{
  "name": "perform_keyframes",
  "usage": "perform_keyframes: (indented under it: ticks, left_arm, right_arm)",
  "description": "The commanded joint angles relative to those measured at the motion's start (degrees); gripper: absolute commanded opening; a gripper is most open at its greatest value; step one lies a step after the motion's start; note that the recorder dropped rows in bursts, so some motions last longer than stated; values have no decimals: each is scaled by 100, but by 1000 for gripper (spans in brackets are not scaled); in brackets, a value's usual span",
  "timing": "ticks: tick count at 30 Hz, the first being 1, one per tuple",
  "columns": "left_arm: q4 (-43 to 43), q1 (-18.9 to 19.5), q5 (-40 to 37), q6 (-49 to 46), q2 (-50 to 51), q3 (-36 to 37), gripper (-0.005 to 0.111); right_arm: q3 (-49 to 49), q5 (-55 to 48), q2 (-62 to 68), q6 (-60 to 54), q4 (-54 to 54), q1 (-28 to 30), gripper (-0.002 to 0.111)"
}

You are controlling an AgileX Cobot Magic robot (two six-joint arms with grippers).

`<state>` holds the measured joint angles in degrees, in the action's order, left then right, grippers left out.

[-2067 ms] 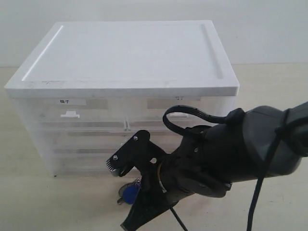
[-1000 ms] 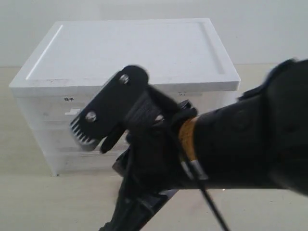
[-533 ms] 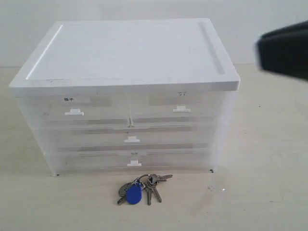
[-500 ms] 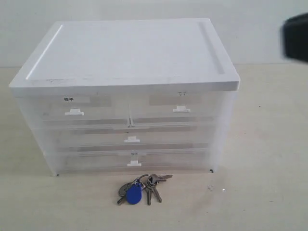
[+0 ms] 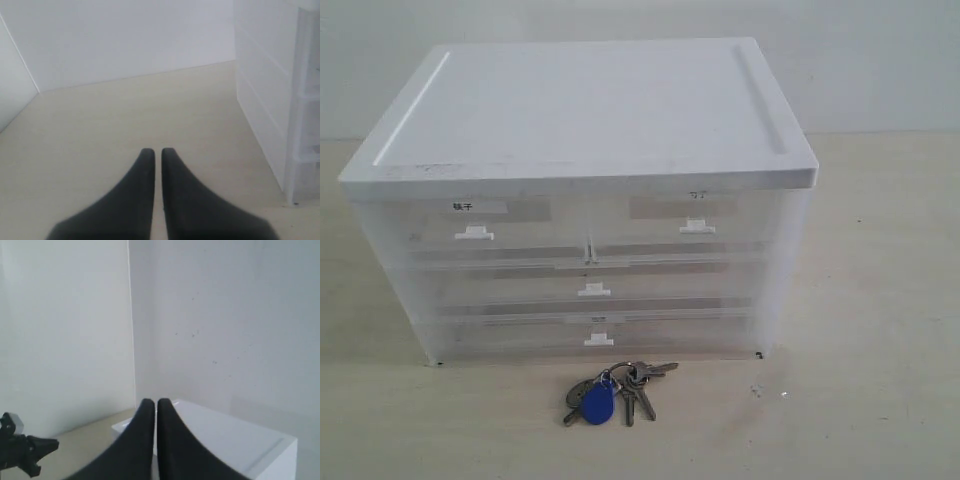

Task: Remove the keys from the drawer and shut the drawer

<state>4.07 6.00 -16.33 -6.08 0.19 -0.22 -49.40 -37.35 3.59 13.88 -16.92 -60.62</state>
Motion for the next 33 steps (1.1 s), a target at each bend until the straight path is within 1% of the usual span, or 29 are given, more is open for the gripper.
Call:
perform_keyframes:
  ticks: [1,7,9,11,13,15,18,19,23,25,27,28,33]
  left_arm:
    - [-22,22,7,-4,-19,22,5]
    - [-22,22,7,-4,-19,22,5]
    - [-22,22,7,-4,-19,22,5]
    - [-22,22,7,-4,-19,22,5]
    - [-22,22,7,-4,-19,22,5]
    - [-22,22,7,-4,-19,22,5]
    - [-22,22,7,-4,-19,22,5]
    - [-22,22,7,-4,-19,22,5]
    - [-22,22,7,-4,-19,22,5]
    - [-22,22,7,-4,-19,22,5]
    - [-22,22,7,-4,-19,22,5]
    - [-22,22,7,-4,-19,22,5]
    - [-22,22,7,-4,-19,22,5]
  right_arm:
    - [193,212,-359,-1021,1104,1045,0]
    - [304,302,-359,-2580,2936,3116,0]
    - [354,287,-359,-3087,3377,3827,0]
    - [426,260,-359,-3438,3437,4396,0]
    - [540,376,-359,-3482,3437,4943,0]
    - [691,590,-359,-3482,3475,5362,0]
    - [1035,1159,-359,-3398,3669,5549,0]
    - [1388,1640,-359,-3383,3957,5549,0]
    - [2469,2490,-359,-3313,4033,5549,0]
    - [3050,2855,-359,-2814,4031,5549,0]
    - [3600,3064,-359,-2244,4031,5549,0]
    - [3793,3151,-359,-2134,4031,5549,0]
    - [4704,3564,-359,-2121,4031,5549,0]
